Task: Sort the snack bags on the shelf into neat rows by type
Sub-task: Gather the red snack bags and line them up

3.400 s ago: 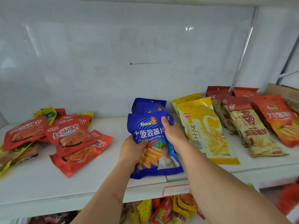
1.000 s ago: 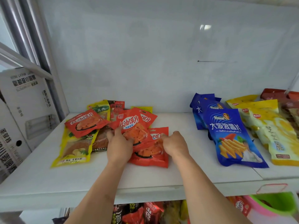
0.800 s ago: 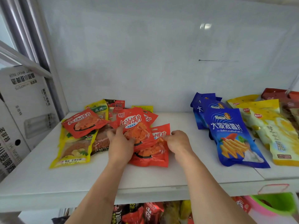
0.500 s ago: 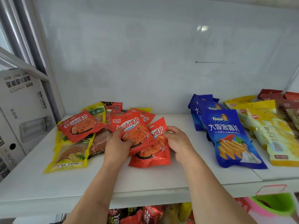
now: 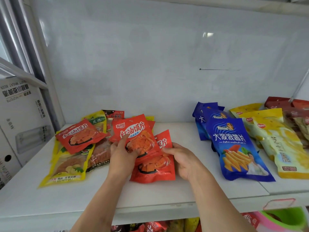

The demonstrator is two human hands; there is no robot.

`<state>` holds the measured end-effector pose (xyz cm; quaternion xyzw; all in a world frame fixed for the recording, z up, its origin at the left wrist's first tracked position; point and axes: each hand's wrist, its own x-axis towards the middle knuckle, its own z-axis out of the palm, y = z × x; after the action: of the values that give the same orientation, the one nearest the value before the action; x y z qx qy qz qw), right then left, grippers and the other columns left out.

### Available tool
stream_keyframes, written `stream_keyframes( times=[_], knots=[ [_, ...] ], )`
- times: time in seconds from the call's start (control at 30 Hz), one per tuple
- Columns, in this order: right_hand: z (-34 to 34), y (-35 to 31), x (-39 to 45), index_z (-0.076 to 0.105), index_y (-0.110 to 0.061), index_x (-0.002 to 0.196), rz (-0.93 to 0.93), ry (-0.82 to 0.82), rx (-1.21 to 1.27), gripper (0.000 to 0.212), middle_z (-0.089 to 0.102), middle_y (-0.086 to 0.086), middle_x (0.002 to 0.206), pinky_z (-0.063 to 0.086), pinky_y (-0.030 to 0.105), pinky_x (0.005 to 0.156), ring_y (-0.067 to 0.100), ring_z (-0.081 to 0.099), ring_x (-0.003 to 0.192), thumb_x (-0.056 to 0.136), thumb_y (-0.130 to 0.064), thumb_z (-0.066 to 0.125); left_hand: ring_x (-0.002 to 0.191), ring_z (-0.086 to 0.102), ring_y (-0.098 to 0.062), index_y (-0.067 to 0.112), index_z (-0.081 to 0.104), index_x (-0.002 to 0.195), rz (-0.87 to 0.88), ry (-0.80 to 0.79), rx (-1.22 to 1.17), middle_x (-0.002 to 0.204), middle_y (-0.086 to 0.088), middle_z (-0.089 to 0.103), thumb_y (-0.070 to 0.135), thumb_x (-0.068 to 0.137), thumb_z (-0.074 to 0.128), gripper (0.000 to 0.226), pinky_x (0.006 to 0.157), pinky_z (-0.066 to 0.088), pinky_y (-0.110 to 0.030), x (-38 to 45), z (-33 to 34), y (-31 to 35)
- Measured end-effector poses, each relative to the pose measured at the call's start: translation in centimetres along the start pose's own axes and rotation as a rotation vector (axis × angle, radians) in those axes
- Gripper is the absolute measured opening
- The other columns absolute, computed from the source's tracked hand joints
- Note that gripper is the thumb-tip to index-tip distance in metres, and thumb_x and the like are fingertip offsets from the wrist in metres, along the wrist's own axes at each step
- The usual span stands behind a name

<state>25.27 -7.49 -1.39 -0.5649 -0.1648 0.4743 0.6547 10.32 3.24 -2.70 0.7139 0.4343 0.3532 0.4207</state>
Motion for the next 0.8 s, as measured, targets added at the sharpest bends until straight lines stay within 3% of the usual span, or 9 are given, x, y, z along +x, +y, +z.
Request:
stream_keyframes(
  times=[0.17, 0.4, 0.5, 0.7, 0.8],
  knots=[
    [-0.1, 0.1, -0.1, 0.061, -0.019, 0.121, -0.026, -0.068, -0.108, 0.038, 0.075, 0.016, 0.105, 0.06, 0.049, 0.08, 0.034, 0.073, 0.093, 0.092, 0.004, 0.062, 0.134, 0.046, -0.029, 0.029, 0.043, 0.15, 0.004, -0.011, 0.028, 0.146, -0.011, 0.048, 0.023, 0.086, 0.076, 0.072, 0.11, 0.038, -0.041, 0.4, 0.1, -0.2],
    [-1.4, -0.1, -0.1, 0.065, -0.007, 0.115, 0.018, -0.063, -0.157, 0.028, 0.075, 0.019, 0.103, 0.059, 0.051, 0.083, 0.037, 0.072, 0.097, 0.09, 0.004, 0.063, 0.116, 0.058, -0.017, 0.038, 0.046, 0.144, -0.03, 0.054, -0.296, 0.136, 0.001, 0.055, 0.005, 0.083, 0.074, 0.075, 0.094, 0.048, -0.031, 0.4, -0.3, -0.3],
    [-2.5, -0.2, 0.2, 0.065, -0.011, 0.115, -0.034, -0.013, -0.187, 0.028, 0.075, 0.018, 0.102, 0.059, 0.051, 0.08, 0.035, 0.073, 0.092, 0.091, 0.004, 0.062, 0.12, 0.058, -0.017, 0.042, 0.044, 0.144, -0.028, 0.063, -0.39, 0.137, 0.005, 0.056, 0.001, 0.084, 0.069, 0.076, 0.096, 0.051, -0.034, 0.3, -0.4, -0.3],
    [-3.7, -0.9, 1.1, 0.06, -0.026, 0.121, -0.224, 0.109, -0.587, 0.034, 0.073, 0.0, 0.108, 0.058, 0.046, 0.09, 0.02, 0.072, 0.095, 0.094, -0.007, 0.063, 0.133, 0.047, -0.015, 0.051, 0.034, 0.146, 0.041, 0.066, -0.342, 0.15, 0.011, 0.043, 0.007, 0.093, 0.065, 0.076, 0.109, 0.044, -0.042, 0.2, -0.2, -0.1],
    [-4.4, -1.2, 1.4, 0.06, -0.025, 0.123, -0.223, 0.141, -0.546, 0.036, 0.073, 0.001, 0.108, 0.058, 0.046, 0.088, 0.021, 0.072, 0.094, 0.092, -0.009, 0.067, 0.13, 0.044, -0.008, 0.05, 0.032, 0.148, 0.056, 0.049, -0.35, 0.149, 0.012, 0.044, 0.012, 0.094, 0.066, 0.074, 0.112, 0.038, -0.037, -0.1, -0.2, 0.3]
  ],
)
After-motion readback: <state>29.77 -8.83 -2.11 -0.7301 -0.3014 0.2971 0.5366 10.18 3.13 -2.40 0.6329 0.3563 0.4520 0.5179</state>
